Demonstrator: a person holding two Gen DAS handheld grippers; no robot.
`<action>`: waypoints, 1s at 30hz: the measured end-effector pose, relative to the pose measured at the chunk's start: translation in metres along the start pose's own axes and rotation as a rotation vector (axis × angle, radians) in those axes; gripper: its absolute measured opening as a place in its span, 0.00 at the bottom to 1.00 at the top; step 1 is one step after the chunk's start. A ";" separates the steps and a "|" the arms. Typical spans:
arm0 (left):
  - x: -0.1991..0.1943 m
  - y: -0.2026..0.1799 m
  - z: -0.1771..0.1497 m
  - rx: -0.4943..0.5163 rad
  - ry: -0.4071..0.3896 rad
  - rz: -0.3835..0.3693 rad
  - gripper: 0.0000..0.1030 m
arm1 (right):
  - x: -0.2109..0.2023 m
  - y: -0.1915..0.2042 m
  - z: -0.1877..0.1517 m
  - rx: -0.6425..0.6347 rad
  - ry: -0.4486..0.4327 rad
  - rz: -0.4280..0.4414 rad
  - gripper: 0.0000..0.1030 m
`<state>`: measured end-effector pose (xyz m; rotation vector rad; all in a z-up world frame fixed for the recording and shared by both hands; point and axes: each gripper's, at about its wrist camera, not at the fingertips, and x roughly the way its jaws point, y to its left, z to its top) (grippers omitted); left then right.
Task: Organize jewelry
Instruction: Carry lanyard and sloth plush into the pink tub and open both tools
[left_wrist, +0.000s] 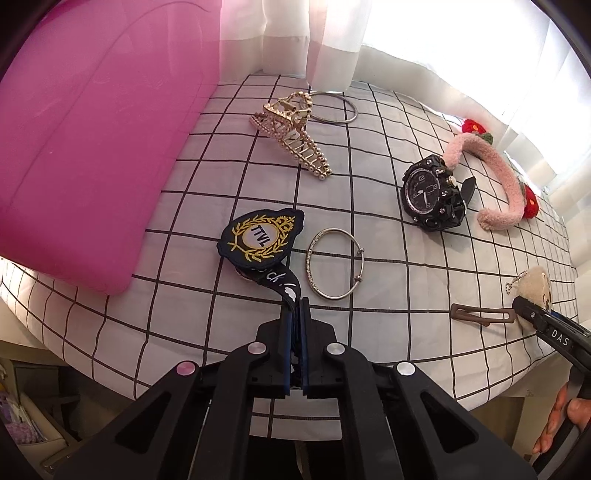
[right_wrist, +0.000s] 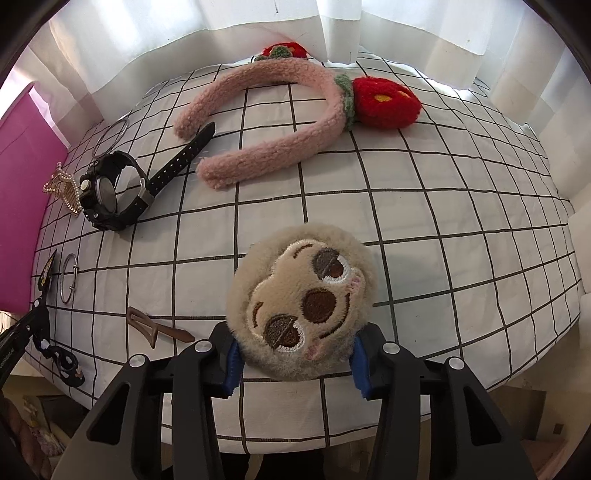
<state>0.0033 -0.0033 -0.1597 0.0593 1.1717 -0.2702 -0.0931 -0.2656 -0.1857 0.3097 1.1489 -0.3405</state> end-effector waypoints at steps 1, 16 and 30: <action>-0.004 0.000 0.001 -0.002 -0.005 -0.005 0.04 | -0.003 0.001 0.000 -0.004 -0.006 0.000 0.44; -0.103 -0.009 0.040 0.024 -0.211 -0.100 0.04 | -0.081 0.024 0.035 -0.041 -0.170 0.067 0.43; -0.216 0.014 0.099 0.032 -0.495 -0.108 0.04 | -0.182 0.121 0.099 -0.216 -0.414 0.258 0.44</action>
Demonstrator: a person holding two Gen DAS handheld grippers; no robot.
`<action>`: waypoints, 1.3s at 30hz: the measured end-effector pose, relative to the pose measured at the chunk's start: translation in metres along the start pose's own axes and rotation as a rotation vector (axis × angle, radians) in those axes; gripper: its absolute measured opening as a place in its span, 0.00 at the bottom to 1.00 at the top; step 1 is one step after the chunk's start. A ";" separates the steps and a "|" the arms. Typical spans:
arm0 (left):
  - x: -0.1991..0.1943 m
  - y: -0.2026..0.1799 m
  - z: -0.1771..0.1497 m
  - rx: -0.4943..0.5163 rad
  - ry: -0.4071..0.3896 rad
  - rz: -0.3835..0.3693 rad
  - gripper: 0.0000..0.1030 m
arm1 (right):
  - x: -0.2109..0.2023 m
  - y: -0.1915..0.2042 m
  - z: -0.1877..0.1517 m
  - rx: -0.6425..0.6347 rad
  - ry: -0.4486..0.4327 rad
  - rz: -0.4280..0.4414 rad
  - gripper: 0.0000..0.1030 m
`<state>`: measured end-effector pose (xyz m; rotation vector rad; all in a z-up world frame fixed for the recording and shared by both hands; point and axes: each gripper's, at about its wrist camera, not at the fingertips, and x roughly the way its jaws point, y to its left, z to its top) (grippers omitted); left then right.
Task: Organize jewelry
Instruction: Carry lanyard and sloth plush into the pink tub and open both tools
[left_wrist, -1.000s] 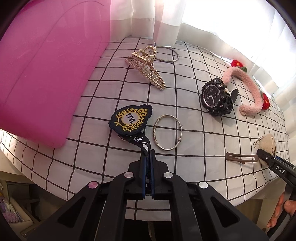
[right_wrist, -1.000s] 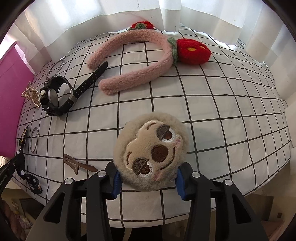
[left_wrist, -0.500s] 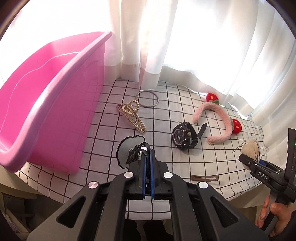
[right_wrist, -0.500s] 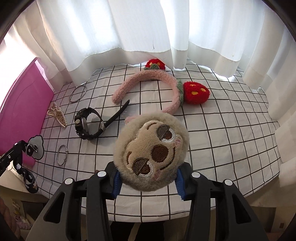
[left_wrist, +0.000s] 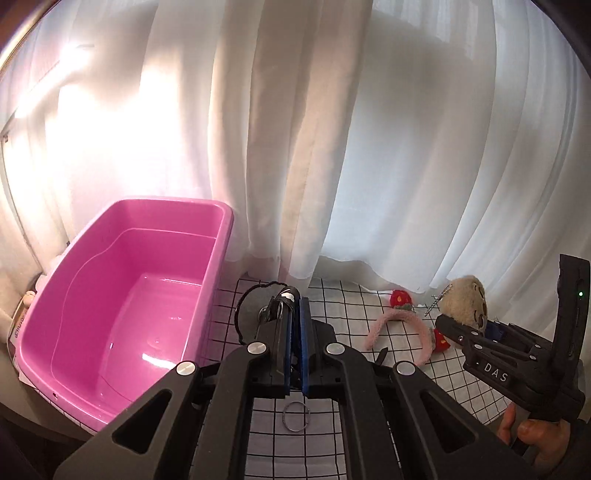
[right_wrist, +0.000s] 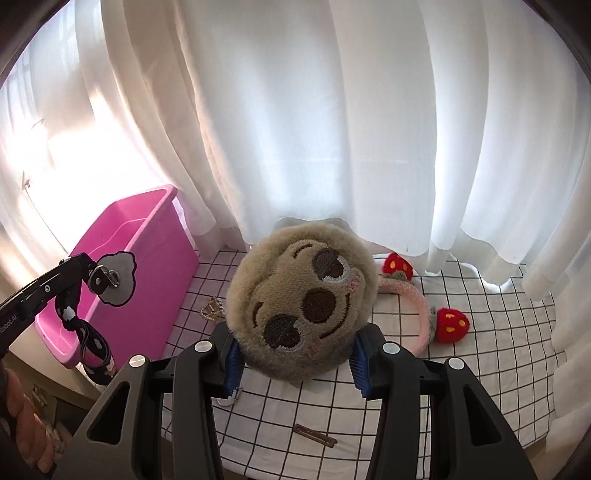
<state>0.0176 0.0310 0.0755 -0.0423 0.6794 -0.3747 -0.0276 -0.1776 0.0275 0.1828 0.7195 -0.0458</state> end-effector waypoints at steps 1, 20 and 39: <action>-0.005 0.005 0.007 0.003 -0.020 0.010 0.04 | 0.001 0.011 0.008 -0.015 -0.012 0.022 0.44; 0.018 0.183 0.015 -0.169 0.017 0.289 0.04 | 0.127 0.246 0.078 -0.356 0.112 0.309 0.44; 0.052 0.221 -0.010 -0.237 0.113 0.362 0.87 | 0.207 0.273 0.062 -0.400 0.328 0.188 0.62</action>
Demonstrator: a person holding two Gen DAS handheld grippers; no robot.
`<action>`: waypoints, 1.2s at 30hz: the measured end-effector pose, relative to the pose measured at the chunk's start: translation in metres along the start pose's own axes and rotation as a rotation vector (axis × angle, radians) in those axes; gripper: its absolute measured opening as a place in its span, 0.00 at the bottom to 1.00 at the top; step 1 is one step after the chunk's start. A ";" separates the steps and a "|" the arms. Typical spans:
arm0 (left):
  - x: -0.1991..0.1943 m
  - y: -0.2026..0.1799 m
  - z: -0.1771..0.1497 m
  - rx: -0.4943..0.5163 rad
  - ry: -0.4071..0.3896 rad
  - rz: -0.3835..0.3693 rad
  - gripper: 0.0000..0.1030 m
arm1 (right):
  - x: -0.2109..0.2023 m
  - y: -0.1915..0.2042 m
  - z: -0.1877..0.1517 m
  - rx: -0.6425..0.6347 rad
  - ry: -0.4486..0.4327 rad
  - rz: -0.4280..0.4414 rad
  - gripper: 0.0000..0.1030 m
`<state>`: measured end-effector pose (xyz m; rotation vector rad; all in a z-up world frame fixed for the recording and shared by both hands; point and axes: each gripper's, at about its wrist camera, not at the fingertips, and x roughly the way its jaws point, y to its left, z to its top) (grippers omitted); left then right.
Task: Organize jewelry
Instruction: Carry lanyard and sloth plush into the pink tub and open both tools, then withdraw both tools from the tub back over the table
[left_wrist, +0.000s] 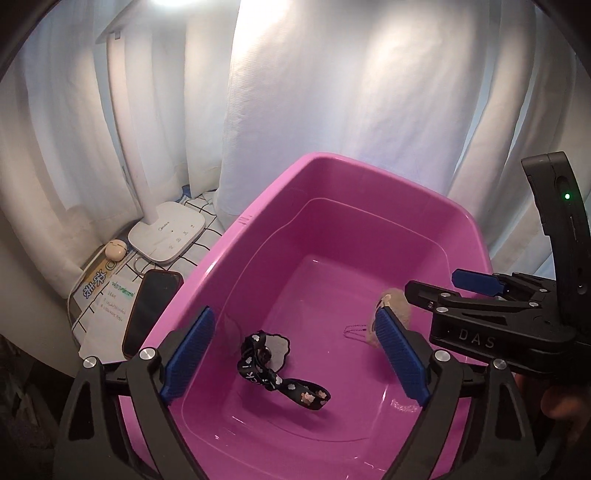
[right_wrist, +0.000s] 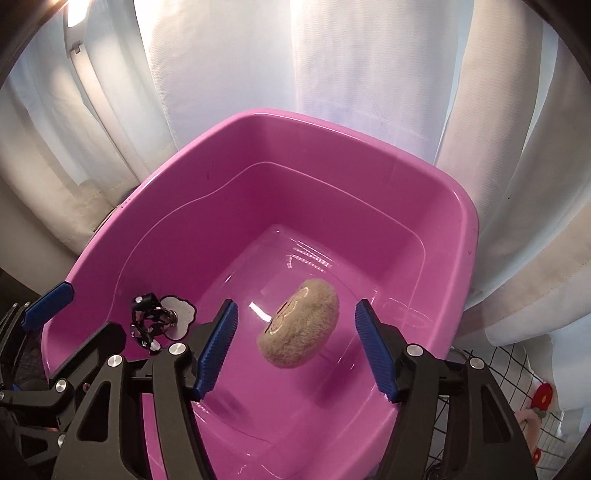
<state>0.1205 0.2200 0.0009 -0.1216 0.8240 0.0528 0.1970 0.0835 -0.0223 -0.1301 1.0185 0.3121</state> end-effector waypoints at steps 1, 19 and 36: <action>-0.001 -0.001 0.002 0.006 0.000 0.003 0.87 | 0.000 -0.001 0.000 0.002 -0.002 -0.004 0.62; -0.034 -0.013 -0.011 -0.037 0.006 -0.014 0.90 | -0.059 -0.024 -0.028 0.059 -0.122 0.041 0.62; -0.109 -0.138 -0.053 0.176 -0.067 -0.402 0.94 | -0.172 -0.153 -0.215 0.373 -0.246 -0.195 0.69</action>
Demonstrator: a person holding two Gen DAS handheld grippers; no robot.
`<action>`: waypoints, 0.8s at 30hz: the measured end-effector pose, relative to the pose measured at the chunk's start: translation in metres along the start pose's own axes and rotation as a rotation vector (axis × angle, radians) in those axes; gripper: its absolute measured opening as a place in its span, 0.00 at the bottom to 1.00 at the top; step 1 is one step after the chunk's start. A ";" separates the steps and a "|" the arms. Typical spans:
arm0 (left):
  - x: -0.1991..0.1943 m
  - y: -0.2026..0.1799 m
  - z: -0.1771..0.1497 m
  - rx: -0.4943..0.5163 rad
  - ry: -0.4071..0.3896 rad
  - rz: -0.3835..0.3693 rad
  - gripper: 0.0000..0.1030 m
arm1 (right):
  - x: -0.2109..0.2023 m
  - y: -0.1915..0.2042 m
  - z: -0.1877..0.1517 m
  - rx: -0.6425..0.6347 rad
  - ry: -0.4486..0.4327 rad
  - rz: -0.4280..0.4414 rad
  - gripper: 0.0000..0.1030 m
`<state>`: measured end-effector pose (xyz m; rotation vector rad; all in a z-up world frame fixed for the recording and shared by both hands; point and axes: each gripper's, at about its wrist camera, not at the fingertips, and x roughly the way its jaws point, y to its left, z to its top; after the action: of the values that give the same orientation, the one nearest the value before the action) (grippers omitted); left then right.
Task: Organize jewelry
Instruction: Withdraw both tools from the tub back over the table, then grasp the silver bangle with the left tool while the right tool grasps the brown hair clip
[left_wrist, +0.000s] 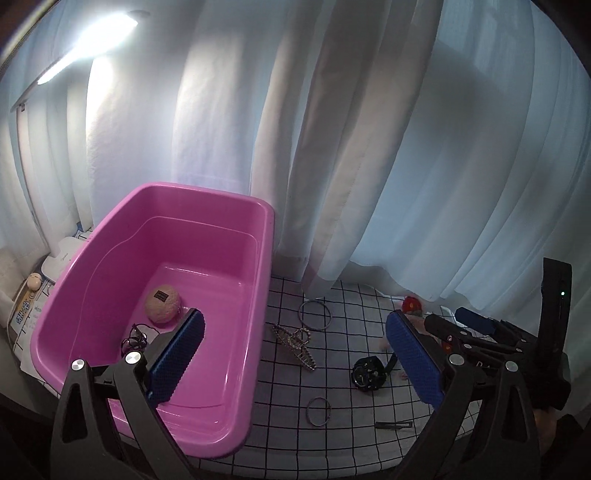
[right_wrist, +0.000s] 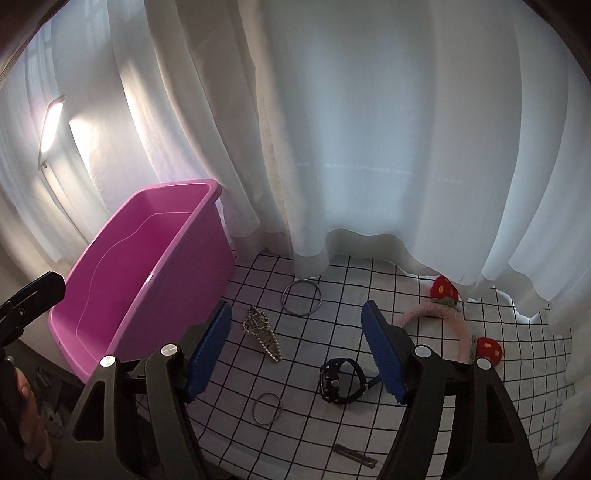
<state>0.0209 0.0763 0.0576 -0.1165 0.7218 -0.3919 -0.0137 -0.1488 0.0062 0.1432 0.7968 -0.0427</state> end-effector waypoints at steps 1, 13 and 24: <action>0.003 -0.010 -0.004 0.014 0.011 -0.022 0.94 | 0.000 -0.011 -0.010 0.016 0.013 -0.011 0.69; 0.071 -0.072 -0.077 0.131 0.259 -0.047 0.94 | 0.028 -0.069 -0.115 0.146 0.196 -0.060 0.70; 0.137 -0.050 -0.135 0.129 0.354 0.037 0.94 | 0.066 -0.072 -0.160 0.083 0.244 -0.080 0.70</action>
<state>0.0094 -0.0186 -0.1169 0.0911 1.0432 -0.4279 -0.0876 -0.1958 -0.1596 0.1973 1.0445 -0.1358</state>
